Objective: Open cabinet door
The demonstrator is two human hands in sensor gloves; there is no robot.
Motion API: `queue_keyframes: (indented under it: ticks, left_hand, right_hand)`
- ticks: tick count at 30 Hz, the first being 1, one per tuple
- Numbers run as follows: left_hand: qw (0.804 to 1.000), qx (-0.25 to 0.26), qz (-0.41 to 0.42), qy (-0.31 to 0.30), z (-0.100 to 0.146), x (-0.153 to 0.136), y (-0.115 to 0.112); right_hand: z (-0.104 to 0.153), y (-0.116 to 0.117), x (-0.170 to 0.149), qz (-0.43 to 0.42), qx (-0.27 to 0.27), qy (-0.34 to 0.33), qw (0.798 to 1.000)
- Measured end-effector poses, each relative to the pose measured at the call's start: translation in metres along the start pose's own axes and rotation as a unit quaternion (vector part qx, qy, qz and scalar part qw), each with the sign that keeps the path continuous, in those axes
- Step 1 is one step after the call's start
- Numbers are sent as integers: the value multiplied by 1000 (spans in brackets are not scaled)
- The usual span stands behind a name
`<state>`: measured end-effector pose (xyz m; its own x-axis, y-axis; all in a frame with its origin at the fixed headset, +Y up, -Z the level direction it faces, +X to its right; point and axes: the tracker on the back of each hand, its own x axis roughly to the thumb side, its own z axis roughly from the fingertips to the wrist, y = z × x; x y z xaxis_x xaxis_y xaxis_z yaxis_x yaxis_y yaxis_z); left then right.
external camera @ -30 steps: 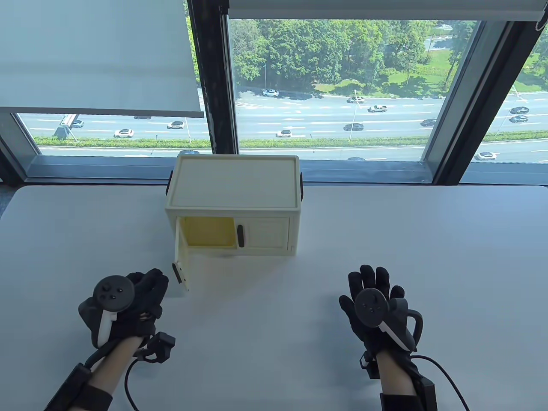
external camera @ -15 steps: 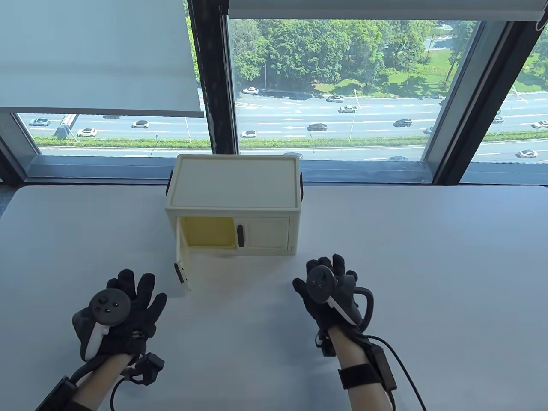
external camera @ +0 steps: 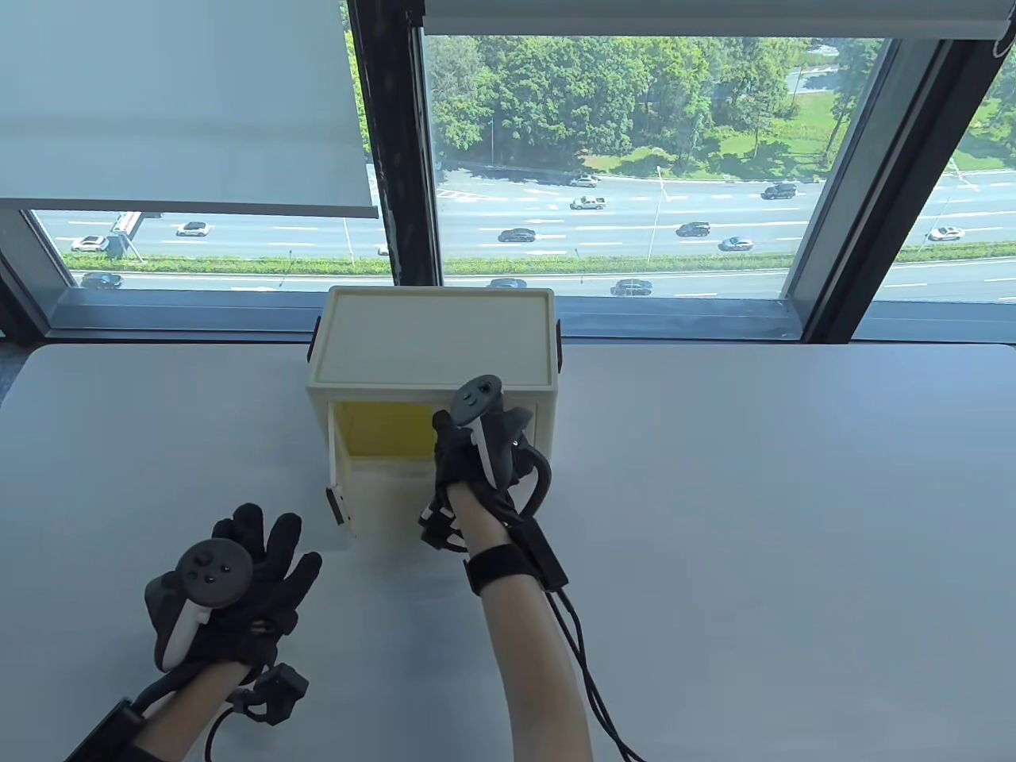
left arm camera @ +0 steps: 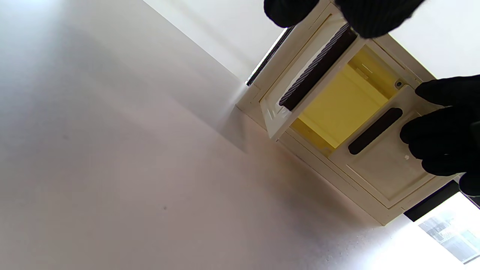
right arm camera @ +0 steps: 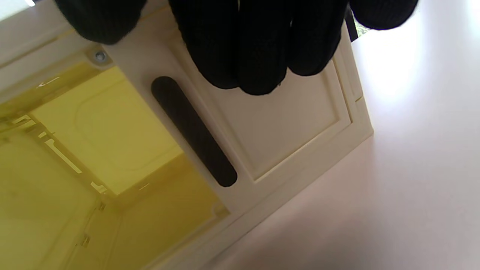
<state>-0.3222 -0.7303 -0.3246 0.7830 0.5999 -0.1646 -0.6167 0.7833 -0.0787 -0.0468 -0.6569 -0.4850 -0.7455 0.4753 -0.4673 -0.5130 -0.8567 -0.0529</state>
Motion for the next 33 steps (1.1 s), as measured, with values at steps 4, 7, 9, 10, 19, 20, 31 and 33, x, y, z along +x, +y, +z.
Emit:
queue_keyframes:
  ticks: [4,7,9,10,19,20,31,33]
  left_hand:
    - [1000,-5,2,-1,-1,0,-1]
    - [1000,-6,4,-4,0,1,0]
    - [1000,-7,5,-5,1,2,0]
    - [1000,-5,4,-7,1,3,0]
    - [1000,-2,9,-3,2,3,2]
    - [1000,-3,9,-3,2,3,2]
    - [1000,-4,7,3,3,3,4]
    - [1000,-4,7,4,3,3,4]
  right_hand:
    - [-7,5,3,-8,5,45,999]
    - [-12,9,-3,-37,10,56,998]
    - [-14,12,-8,-83,42,63,994]
    - [-14,13,-11,-109,60,62,990]
    - [-5,9,-28,-113,46,-5,992]
    - [-3,8,-30,-113,47,-12,992]
    - [13,-22,-89,-119,50,-104,986]
    - [15,-28,-97,-115,44,-110,986]
